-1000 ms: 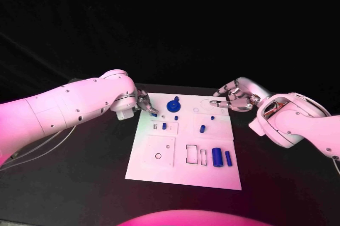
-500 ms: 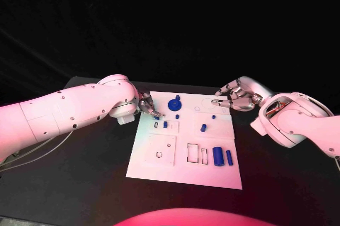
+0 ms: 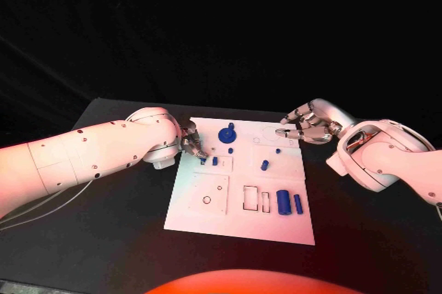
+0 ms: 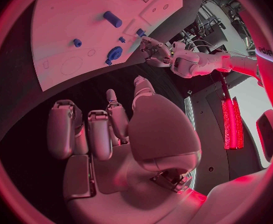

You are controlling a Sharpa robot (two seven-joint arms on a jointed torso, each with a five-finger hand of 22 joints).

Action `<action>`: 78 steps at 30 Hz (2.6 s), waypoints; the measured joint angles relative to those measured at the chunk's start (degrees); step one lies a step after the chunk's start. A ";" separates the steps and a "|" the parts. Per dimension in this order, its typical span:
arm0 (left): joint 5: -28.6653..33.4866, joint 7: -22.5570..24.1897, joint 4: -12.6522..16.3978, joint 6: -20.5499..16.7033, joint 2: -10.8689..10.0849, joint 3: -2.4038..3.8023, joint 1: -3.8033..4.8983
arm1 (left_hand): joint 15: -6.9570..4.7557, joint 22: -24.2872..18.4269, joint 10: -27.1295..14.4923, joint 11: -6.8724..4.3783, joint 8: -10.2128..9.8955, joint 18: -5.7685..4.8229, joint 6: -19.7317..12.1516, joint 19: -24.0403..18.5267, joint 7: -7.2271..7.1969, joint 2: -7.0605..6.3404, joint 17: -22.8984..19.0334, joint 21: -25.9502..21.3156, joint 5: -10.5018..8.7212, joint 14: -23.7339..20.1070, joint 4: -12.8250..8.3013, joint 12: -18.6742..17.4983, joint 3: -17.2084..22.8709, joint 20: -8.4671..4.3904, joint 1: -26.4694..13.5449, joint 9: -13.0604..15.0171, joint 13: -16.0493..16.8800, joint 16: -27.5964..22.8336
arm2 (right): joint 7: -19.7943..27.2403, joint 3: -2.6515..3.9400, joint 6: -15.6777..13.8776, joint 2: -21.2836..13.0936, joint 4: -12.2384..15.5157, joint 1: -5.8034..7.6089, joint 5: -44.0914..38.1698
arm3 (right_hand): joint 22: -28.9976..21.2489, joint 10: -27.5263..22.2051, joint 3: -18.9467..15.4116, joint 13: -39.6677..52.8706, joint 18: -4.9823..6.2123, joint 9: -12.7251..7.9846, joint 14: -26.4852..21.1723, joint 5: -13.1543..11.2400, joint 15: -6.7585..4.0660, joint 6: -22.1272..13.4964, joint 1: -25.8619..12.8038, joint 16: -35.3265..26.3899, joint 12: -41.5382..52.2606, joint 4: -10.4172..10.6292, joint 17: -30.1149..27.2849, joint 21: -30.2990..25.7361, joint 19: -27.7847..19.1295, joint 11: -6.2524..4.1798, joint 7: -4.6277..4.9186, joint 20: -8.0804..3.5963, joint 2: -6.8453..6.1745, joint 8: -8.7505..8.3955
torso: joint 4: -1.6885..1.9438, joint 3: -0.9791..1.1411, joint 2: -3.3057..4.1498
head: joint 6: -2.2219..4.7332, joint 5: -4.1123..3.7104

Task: Assemble the parts on the task board

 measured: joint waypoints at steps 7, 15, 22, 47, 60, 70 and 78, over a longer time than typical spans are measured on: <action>-1.00 -0.10 0.34 -0.33 -0.07 0.09 -0.24 | 0.00 0.00 0.02 -0.01 0.02 0.00 0.09 0.00 -0.08 -0.21 0.00 0.22 -0.02 0.00 -0.07 0.40 0.38 0.00 -0.22 0.00 0.19 0.00 | 0.01 0.00 0.00 -0.10 0.04 -0.02 0.00 | 0.00 0.00 0.00 0.00 0.00 0.02 0.00 0.00 0.00 0.00 0.00 0.00 0.00 0.00 0.05 0.00 0.00 0.00 0.00 0.00 0.00 0.00 | 0.00 0.02 0.00 | -0.12 0.07; -1.45 -0.26 0.56 -0.29 -0.18 0.12 -0.34 | 0.00 0.00 0.32 0.07 0.38 0.00 0.19 0.00 -0.17 -0.65 0.00 0.22 -0.04 0.00 -0.70 0.40 1.01 0.00 -0.66 0.00 0.30 0.00 | 0.02 0.00 0.00 -0.17 0.05 -0.03 0.00 | -0.01 0.00 0.00 0.00 0.00 0.04 0.00 0.00 0.00 0.00 0.00 0.00 0.00 0.00 0.04 0.00 0.00 0.00 0.00 0.00 0.00 0.00 | -0.01 0.03 -0.02 | -0.15 0.09; -1.56 -0.39 0.78 -0.08 -0.39 0.14 -0.38 | 0.00 0.00 0.43 -0.03 0.41 0.00 0.19 0.00 -0.17 -0.65 0.00 0.22 -0.21 0.00 -0.71 0.72 1.02 0.00 -0.67 0.13 0.51 0.00 | 0.03 0.00 0.01 -0.23 0.05 -0.04 0.00 | -0.01 0.00 -0.16 0.00 0.00 0.04 0.00 0.23 0.00 0.00 0.00 0.00 0.00 0.16 0.03 0.00 0.00 0.00 0.00 0.00 0.00 0.00 | 0.00 0.01 -0.02 | -0.26 0.12; -1.62 -1.08 1.51 1.04 -0.89 0.10 -0.56 | 0.00 0.04 1.06 -0.25 1.16 0.00 0.19 0.00 -0.17 -1.32 0.04 0.44 -0.48 0.00 -1.26 1.33 1.87 0.00 -1.35 0.34 1.02 0.00 | 0.05 0.00 0.02 -0.21 -0.01 -0.10 0.00 | -0.03 0.00 -0.16 0.00 0.00 0.02 0.00 0.23 0.00 0.00 0.00 0.00 0.00 0.16 0.02 0.00 0.00 0.00 0.00 0.00 0.00 0.00 | -0.02 0.01 -0.03 | -0.45 0.19; -1.71 -1.30 1.53 1.16 -0.87 0.12 -0.58 | 0.00 0.03 1.37 -0.55 1.77 0.00 0.19 0.00 -0.17 -1.69 0.03 0.67 -0.55 0.00 -1.51 1.35 2.44 0.00 -1.71 0.44 1.19 0.00 | 0.06 0.00 0.03 -0.22 -0.01 -0.11 0.00 | -0.04 0.00 -0.16 0.00 -0.01 0.01 0.00 0.23 0.00 0.00 -0.22 -0.22 0.00 0.16 0.01 0.00 -0.21 0.00 0.00 -0.21 0.22 0.00 | -0.05 0.04 -0.02 | -0.47 0.15; -1.74 -1.75 1.42 1.18 -0.57 0.12 -0.55 | -0.42 0.02 2.10 -0.87 3.15 0.00 0.29 0.00 -0.27 -2.28 0.02 0.89 -0.66 0.00 -4.61 1.77 4.36 0.00 -5.21 1.03 1.35 0.00 | 0.06 0.00 0.03 -0.25 0.03 -0.12 0.00 | -0.04 0.00 -0.16 0.00 -0.01 0.05 0.00 0.23 0.00 0.00 -0.22 -0.22 0.00 0.16 0.01 0.00 -0.21 0.00 0.00 -0.21 0.22 0.00 | -0.05 0.08 0.02 | -0.55 0.10; -1.75 -2.28 1.27 1.28 -0.30 0.11 -0.55 | -0.63 0.02 2.53 -1.29 3.65 0.00 1.22 0.00 -1.20 -2.16 0.02 0.89 -0.66 -0.21 -3.69 2.02 1.56 0.00 -6.40 0.85 1.36 0.00 | 0.06 0.00 0.02 -0.33 0.09 -0.12 0.00 | 0.00 0.00 -0.16 0.00 -0.01 0.05 0.00 0.23 0.00 0.00 -0.22 -0.22 0.00 0.16 0.01 0.00 -0.21 0.00 0.00 -0.21 0.22 0.00 | -0.08 0.10 0.02 | -0.64 0.05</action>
